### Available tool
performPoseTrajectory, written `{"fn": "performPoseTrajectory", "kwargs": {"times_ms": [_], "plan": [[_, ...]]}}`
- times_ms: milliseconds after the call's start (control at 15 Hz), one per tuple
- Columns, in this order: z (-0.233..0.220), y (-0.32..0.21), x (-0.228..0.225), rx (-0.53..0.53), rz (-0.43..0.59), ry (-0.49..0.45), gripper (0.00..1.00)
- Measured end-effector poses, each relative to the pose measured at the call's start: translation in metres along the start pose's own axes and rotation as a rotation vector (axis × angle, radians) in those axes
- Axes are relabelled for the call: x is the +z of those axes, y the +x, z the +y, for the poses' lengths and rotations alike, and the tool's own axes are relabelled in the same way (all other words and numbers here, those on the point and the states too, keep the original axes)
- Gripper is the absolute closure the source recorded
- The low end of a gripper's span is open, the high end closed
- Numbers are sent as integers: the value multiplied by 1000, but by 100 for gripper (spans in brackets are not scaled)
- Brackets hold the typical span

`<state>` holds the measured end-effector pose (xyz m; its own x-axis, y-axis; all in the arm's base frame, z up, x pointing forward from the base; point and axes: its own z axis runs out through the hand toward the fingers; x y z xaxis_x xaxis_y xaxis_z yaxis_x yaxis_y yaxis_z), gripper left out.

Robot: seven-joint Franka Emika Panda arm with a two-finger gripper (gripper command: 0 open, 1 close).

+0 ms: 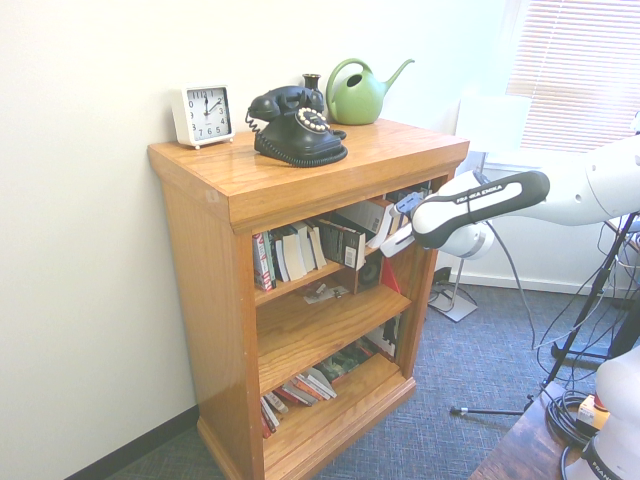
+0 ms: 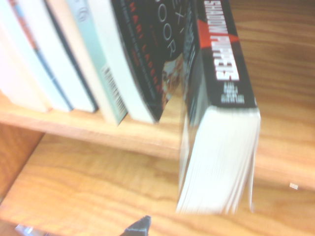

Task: Organize the shelf

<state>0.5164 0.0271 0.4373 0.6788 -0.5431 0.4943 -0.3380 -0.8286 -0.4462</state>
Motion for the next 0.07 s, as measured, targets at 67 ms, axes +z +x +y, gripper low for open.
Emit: {"fn": "performPoseTrajectory", "kwargs": {"times_ms": [67], "plan": [[7, -6, -9, 5, -10, 1, 0]]}}
